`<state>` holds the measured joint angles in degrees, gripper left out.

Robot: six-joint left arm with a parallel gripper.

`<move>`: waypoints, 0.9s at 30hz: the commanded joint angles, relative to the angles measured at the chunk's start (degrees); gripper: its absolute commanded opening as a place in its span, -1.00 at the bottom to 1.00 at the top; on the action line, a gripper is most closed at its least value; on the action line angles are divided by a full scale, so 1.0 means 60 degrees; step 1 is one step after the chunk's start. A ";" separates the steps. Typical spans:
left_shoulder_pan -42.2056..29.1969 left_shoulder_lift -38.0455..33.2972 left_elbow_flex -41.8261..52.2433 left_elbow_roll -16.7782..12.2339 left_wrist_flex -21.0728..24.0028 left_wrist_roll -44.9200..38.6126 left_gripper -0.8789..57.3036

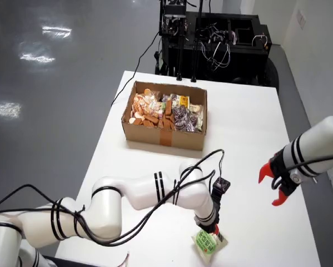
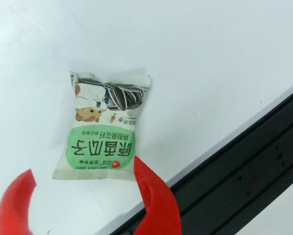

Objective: Grasp a snack and put it in the bin.

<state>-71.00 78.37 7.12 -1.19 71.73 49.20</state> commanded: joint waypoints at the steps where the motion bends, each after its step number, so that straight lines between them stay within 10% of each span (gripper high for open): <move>1: 0.0020 -0.0014 0.0012 0.0063 -0.0045 0.0137 0.46; 27: -0.0271 0.0318 0.0723 0.0337 -0.1337 0.1510 0.59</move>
<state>-72.24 79.93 12.19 1.02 64.33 57.77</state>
